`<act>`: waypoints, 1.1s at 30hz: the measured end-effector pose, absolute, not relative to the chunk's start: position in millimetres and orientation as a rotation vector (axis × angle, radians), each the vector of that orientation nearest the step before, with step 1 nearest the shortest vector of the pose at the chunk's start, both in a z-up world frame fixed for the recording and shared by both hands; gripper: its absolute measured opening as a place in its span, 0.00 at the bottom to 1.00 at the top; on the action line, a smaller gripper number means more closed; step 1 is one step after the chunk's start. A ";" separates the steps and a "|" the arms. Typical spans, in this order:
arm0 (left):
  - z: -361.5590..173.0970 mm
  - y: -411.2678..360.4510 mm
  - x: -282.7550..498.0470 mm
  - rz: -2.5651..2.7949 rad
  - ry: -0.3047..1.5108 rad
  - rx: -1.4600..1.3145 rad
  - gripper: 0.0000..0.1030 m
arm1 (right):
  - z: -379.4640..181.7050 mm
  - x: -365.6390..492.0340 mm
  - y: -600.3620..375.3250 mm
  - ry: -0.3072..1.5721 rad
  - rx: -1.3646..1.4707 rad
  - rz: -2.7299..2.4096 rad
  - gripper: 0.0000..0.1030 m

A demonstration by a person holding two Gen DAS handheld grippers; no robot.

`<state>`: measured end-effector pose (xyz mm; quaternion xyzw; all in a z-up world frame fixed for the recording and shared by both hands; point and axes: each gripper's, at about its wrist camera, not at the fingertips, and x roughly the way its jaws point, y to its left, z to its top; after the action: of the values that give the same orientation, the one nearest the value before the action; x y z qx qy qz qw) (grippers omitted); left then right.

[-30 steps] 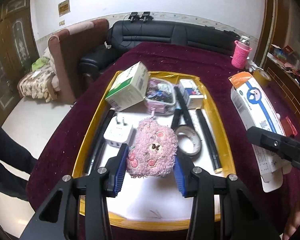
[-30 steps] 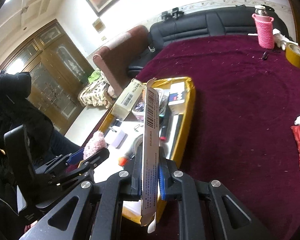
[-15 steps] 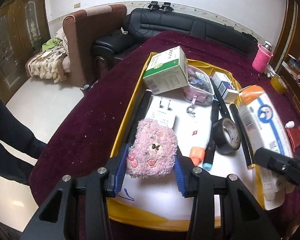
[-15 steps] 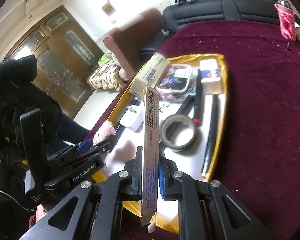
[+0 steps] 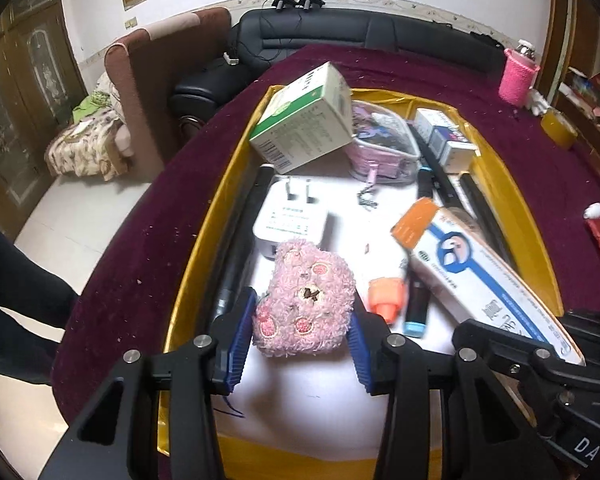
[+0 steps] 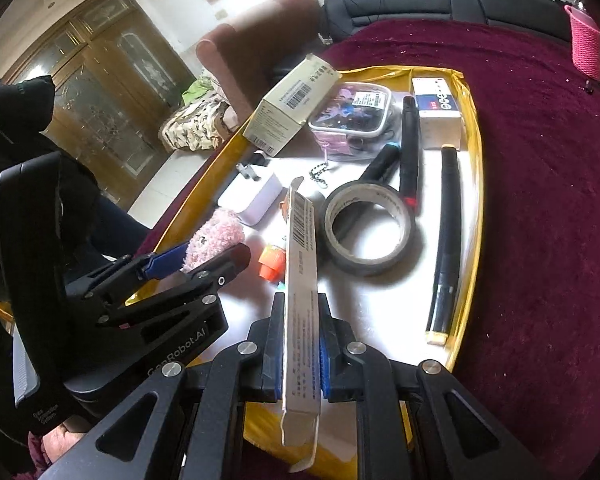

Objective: Organize objects
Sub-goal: 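Lower the plush toy and toothpaste box into the tray and open both tools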

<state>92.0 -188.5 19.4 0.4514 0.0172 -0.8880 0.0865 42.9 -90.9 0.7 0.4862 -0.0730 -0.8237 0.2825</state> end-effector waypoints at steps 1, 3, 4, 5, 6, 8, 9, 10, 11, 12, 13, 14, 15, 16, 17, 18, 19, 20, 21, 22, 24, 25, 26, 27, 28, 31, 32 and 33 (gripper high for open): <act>18.0 -190.8 91.6 -2.635 0.049 1.346 0.41 | 0.1 41.7 -92.4 -0.193 1.308 -2.205 0.14; 15.1 -197.5 91.9 -2.626 0.069 1.356 0.42 | 0.0 43.0 -97.9 -0.176 1.307 -2.188 0.14; 15.5 -198.4 92.4 -2.631 0.062 1.348 0.42 | 0.2 44.9 -100.8 -0.161 1.299 -2.171 0.14; 15.6 -199.3 92.4 -2.631 0.059 1.349 0.42 | 0.2 47.9 -104.4 -0.137 1.289 -2.150 0.14; 15.9 -200.0 92.2 -2.632 0.062 1.348 0.42 | -0.5 50.1 -106.9 -0.118 1.286 -2.139 0.14; 16.1 -200.8 91.5 -2.634 0.067 1.345 0.42 | -3.9 51.4 -110.4 -0.095 1.295 -2.110 0.14; 15.7 -200.4 91.3 -2.637 0.064 1.342 0.42 | -5.4 51.4 -110.5 -0.094 1.298 -2.105 0.14; 15.4 -199.2 91.1 -2.638 0.057 1.342 0.42 | -6.4 51.0 -109.5 -0.092 1.298 -2.109 0.14; 15.1 -197.6 90.4 -2.639 0.051 1.344 0.42 | -7.2 49.8 -107.3 -0.093 1.301 -2.119 0.14; 14.8 -196.3 90.1 -2.642 0.045 1.345 0.42 | -7.8 48.0 -105.2 -0.096 1.306 -2.133 0.14; 14.2 -194.8 89.6 -2.646 0.046 1.350 0.42 | -7.4 45.6 -101.9 -0.096 1.307 -2.159 0.14; 14.0 -193.9 89.1 -2.647 0.046 1.352 0.42 | -5.9 45.0 -100.4 -0.087 1.302 -2.182 0.14; 13.5 -193.0 88.9 -2.647 0.044 1.352 0.42 | -4.3 44.6 -99.6 -0.069 1.298 -2.213 0.14; 13.4 -192.8 88.7 -2.648 0.044 1.352 0.42 | -2.5 44.1 -99.2 -0.047 1.292 -2.248 0.14; 13.3 -192.2 88.6 -2.649 0.046 1.354 0.42 | -0.9 44.3 -99.5 -0.019 1.286 -2.285 0.14; 13.3 -191.6 88.6 -2.650 0.048 1.355 0.42 | -0.7 42.8 -100.1 -0.009 1.289 -2.296 0.14; 13.5 -191.7 88.7 -2.651 0.052 1.356 0.42 | -1.0 42.1 -101.8 0.001 1.299 -2.306 0.14; 13.7 -192.0 88.6 -2.651 0.055 1.356 0.42 | -1.1 39.4 -102.3 0.001 1.308 -2.308 0.14; 13.8 -191.8 88.3 -2.652 0.053 1.357 0.42 | -1.4 38.1 -102.7 -0.011 1.319 -2.300 0.14; 13.7 -191.7 87.5 -2.652 0.049 1.359 0.42 | -3.6 37.0 -105.3 -0.035 1.333 -2.286 0.14; 14.1 -192.7 86.7 -2.648 0.040 1.357 0.42 | -6.5 33.1 -105.7 -0.084 1.366 -2.264 0.14; 14.6 -194.1 85.9 -2.647 0.034 1.353 0.42 | -7.9 32.3 -107.2 -0.104 1.383 -2.254 0.14; 15.6 -196.3 85.1 -2.648 0.036 1.352 0.42 | -9.0 30.3 -107.9 -0.129 1.398 -2.248 0.14; 16.3 -197.9 84.3 -2.651 0.039 1.352 0.42 | -9.2 33.1 -110.9 -0.143 1.402 -2.243 0.14; 17.1 -199.8 83.0 -2.659 0.050 1.359 0.42 | -9.6 31.7 -111.1 -0.163 1.408 -2.231 0.16; 18.8 -201.1 80.7 -2.674 0.047 1.354 0.43 | -8.4 30.9 -108.9 -0.203 1.413 -2.215 0.19; 19.5 -201.1 80.4 -2.680 0.047 1.351 0.46 | -7.5 31.5 -107.7 -0.206 1.413 -2.216 0.19; 20.4 -201.1 80.3 -2.684 0.051 1.345 0.48 | -6.5 32.2 -107.0 -0.203 1.409 -2.221 0.19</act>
<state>80.3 -201.1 20.4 0.4468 0.0168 -0.8917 0.0696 32.2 -107.0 -6.5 0.5173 -0.0744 -0.8153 0.2492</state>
